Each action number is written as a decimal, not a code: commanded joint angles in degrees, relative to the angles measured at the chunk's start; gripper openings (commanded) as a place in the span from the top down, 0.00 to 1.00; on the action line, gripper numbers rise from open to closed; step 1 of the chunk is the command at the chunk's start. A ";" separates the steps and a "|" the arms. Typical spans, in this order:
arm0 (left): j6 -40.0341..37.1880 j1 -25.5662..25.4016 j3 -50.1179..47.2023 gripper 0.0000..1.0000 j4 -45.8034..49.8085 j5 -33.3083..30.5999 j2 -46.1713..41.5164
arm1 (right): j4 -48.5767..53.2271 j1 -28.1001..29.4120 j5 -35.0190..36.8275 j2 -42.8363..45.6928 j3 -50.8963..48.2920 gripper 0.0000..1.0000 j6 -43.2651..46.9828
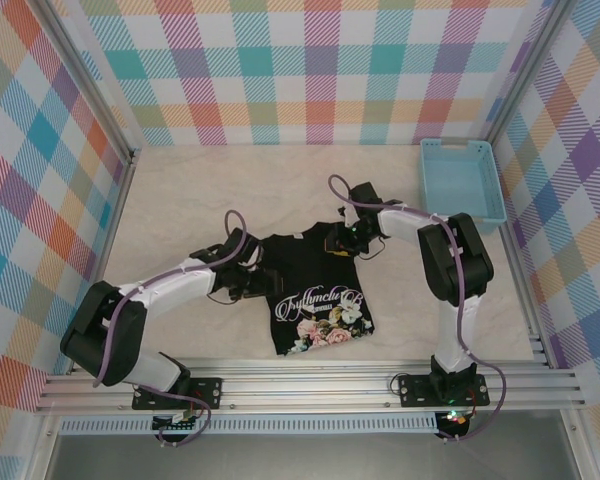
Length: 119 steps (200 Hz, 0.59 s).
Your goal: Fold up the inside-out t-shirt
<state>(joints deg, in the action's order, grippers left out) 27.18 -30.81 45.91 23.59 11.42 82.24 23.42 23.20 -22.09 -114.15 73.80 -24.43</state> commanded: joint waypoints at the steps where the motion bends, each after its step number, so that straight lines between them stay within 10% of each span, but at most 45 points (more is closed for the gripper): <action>1: 0.03 0.41 4.04 0.24 -4.82 1.90 -2.28 | -1.86 -0.35 -0.82 5.17 -1.02 0.69 1.63; 30: 2.62 0.31 8.11 0.26 -12.77 8.19 6.09 | -6.05 -0.26 -4.13 7.03 -3.82 0.68 -0.93; 119: -0.30 7.04 10.14 0.29 -8.13 -1.00 19.11 | 0.95 -0.71 5.11 -2.13 -1.46 0.73 -1.50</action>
<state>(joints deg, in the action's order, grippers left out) 28.64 -26.44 56.40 12.86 15.22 98.94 20.03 22.94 -22.72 -114.21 71.61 -25.85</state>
